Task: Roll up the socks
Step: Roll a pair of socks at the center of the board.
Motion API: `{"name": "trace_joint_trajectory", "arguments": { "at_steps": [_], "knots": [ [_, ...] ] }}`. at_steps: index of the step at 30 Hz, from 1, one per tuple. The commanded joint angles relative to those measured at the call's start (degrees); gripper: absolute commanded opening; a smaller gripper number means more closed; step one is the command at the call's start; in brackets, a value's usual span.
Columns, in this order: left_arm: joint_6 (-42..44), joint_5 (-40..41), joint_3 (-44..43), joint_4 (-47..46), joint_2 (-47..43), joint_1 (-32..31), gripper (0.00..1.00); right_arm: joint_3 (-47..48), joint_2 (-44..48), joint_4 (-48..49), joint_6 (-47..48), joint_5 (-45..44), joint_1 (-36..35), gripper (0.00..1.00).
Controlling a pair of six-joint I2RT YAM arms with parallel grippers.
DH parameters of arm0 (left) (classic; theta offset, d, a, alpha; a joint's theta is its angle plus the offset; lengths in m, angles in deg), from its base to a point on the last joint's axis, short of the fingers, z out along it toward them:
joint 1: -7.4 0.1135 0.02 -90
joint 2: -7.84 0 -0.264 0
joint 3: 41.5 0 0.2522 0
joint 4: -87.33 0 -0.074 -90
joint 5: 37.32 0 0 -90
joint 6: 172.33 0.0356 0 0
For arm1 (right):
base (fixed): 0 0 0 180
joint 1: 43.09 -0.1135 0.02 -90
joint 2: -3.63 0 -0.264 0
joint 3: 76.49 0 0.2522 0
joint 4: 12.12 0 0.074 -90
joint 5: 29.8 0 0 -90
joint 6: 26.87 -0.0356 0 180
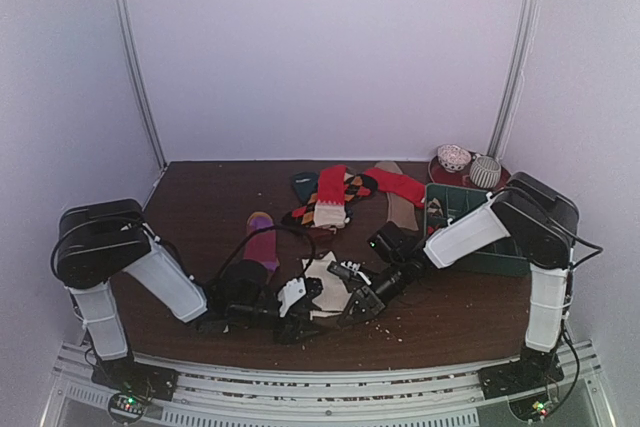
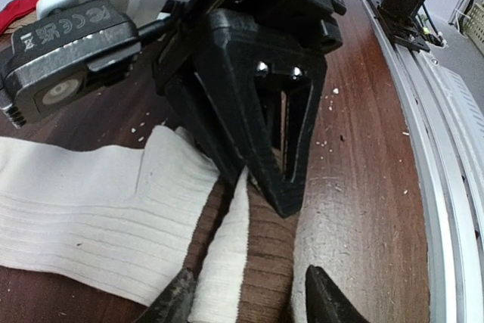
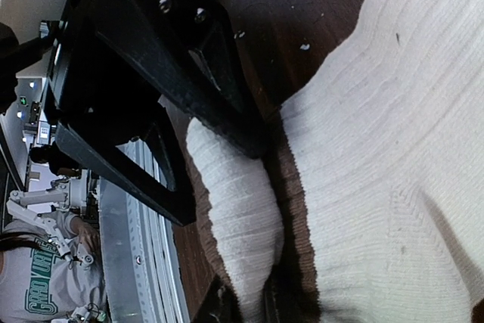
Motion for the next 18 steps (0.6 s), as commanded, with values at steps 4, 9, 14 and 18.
{"name": "trace_joint_trajectory", "arguments": {
  "at_steps": [4,9,14,18],
  "knots": [
    [-2.21,-1.30,-1.69,-3.25,2.19,-0.13,0.33,-3.95,-5.47,-13.06,0.08,-9.76,-0.47,0.12],
    [-3.91,-2.25,-2.38,-2.28,3.51,-0.13,0.04,-3.63,-4.90,-13.29,0.74,-10.15,-0.45,0.14],
    [-10.60,-1.43,-2.44,2.75,3.47,0.00,0.00,-3.29,-2.00,-11.03,0.37,-11.52,-0.50,0.22],
    [-17.56,-2.96,-4.61,13.28,6.03,0.20,0.00,-4.59,4.14,-5.30,-0.01,-12.71,-0.63,0.29]
  ]
}}
